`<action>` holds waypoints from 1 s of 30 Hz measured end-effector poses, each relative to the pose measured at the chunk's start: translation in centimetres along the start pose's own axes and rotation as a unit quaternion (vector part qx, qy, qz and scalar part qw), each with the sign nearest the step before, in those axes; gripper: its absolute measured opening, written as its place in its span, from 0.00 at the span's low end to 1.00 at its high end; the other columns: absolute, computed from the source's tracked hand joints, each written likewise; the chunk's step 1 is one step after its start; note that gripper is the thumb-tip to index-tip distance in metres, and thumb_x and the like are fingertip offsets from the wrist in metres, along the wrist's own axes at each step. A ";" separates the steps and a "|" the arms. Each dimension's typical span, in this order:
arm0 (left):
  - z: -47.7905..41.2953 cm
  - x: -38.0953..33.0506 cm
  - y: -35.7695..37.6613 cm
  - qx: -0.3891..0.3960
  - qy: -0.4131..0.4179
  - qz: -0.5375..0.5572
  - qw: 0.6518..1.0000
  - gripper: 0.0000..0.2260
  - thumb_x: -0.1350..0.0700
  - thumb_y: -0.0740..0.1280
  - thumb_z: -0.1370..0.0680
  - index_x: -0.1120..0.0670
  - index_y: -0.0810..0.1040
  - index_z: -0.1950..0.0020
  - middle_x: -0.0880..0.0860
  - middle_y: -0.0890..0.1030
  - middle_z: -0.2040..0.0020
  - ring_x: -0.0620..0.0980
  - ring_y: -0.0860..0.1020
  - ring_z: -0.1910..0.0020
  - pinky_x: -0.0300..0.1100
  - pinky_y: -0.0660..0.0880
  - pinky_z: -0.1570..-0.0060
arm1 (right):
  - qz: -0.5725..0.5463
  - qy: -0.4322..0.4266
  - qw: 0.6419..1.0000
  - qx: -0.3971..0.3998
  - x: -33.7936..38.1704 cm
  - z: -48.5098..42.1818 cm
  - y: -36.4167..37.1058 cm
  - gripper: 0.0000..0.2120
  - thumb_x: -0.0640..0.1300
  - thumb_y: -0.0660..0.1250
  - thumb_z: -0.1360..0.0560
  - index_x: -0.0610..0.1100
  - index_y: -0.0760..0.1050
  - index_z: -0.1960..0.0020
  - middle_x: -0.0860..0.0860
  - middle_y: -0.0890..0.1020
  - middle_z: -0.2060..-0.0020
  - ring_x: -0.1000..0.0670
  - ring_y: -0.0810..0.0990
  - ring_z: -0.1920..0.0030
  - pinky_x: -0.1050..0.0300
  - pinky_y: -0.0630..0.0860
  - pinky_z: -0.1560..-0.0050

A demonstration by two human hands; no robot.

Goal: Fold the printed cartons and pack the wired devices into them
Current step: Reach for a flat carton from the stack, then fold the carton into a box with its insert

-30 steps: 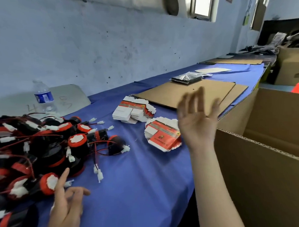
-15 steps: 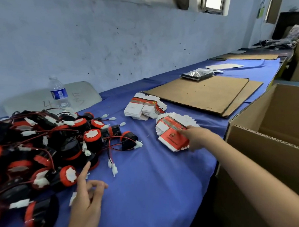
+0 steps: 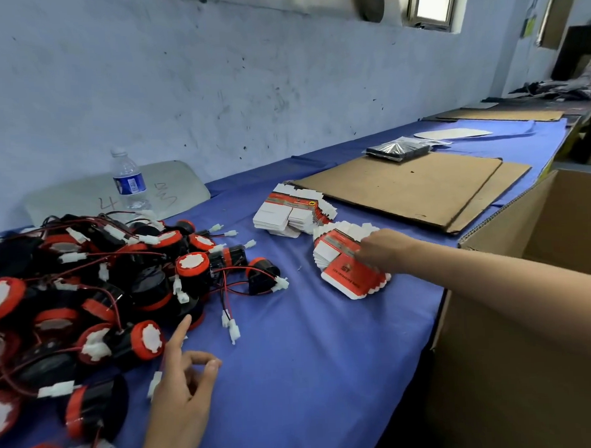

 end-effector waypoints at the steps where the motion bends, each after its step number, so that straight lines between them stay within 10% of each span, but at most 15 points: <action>1: 0.0 0.0 -0.1 0.000 -0.003 0.000 1.000 0.32 0.64 0.66 0.22 0.35 0.57 0.29 0.48 0.81 0.58 0.44 0.70 0.72 0.30 0.67 0.71 | -0.012 -0.006 1.000 0.003 -0.1 -0.1 0.0 0.12 0.36 0.59 0.22 0.39 0.73 0.39 0.42 0.79 0.44 0.41 0.79 0.46 0.53 0.71 0.58; 8: 0.4 -0.2 -0.2 0.018 -0.013 0.002 1.000 0.29 0.64 0.65 0.21 0.39 0.60 0.29 0.55 0.81 0.60 0.42 0.68 0.73 0.30 0.67 0.69 | -0.069 -0.042 0.997 -0.010 0.1 -0.7 1.2 0.27 0.33 0.63 0.24 0.43 0.60 0.28 0.46 0.67 0.31 0.42 0.72 0.38 0.48 0.72 0.40; 22: 0.3 -0.2 0.1 0.024 -0.018 -0.011 0.999 0.30 0.63 0.66 0.22 0.32 0.59 0.33 0.48 0.81 0.60 0.45 0.75 0.65 0.43 0.72 0.59 | 0.027 0.058 0.996 -0.060 -3.9 -0.2 -2.9 0.10 0.37 0.61 0.23 0.44 0.77 0.44 0.44 0.80 0.47 0.42 0.80 0.48 0.56 0.67 0.61; 30: 0.4 0.1 0.2 0.030 -0.012 -0.012 0.999 0.29 0.62 0.66 0.22 0.32 0.62 0.34 0.44 0.81 0.58 0.44 0.76 0.63 0.34 0.71 0.58 | -0.302 0.095 0.930 -0.186 -8.2 1.1 -5.9 0.08 0.48 0.70 0.25 0.47 0.84 0.50 0.48 0.82 0.53 0.44 0.77 0.48 0.53 0.72 0.54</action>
Point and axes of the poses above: each hand's wrist, its own z-axis away from the middle knuckle, its own y-axis out of the palm, x = y × z, the point moved 5 cm from there along -z, towards the middle knuckle
